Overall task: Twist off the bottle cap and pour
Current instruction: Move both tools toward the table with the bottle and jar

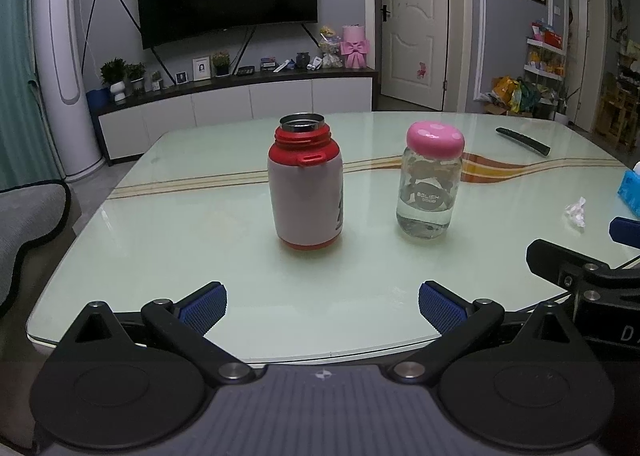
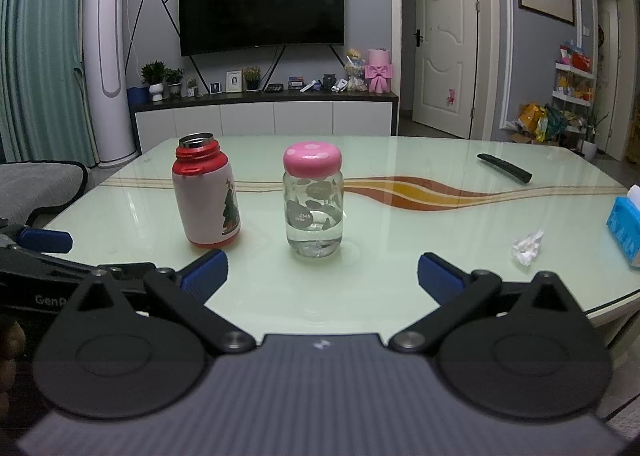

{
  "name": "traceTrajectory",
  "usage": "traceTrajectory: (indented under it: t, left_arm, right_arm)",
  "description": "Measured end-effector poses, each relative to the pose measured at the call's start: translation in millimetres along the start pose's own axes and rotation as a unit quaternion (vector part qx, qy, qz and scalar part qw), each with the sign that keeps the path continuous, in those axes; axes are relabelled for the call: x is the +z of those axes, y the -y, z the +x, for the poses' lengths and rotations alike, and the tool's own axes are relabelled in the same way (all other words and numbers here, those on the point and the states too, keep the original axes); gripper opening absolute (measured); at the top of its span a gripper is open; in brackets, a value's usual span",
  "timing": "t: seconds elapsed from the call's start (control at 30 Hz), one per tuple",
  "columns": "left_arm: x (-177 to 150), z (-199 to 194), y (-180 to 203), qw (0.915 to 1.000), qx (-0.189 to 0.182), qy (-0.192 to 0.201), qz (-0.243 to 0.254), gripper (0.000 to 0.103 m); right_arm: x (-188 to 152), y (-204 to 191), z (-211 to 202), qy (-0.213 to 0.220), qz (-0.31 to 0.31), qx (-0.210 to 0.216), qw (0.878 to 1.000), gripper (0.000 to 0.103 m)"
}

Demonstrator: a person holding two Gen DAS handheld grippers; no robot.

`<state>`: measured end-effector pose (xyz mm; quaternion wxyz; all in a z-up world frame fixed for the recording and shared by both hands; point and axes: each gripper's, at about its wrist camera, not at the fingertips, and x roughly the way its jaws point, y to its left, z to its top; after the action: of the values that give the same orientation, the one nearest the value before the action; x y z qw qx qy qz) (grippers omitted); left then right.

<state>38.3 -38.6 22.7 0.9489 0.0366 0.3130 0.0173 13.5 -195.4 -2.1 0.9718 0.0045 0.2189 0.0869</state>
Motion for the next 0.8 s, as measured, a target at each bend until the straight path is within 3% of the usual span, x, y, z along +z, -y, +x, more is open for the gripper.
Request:
traceTrajectory:
  t: [0.8]
  left_arm:
    - [64.2,39.6,48.0,0.9987,-0.035,0.033,0.017,0.103]
  right_arm:
    - [9.9,2.3,7.2,0.000,-0.009,-0.020,1.000,0.103]
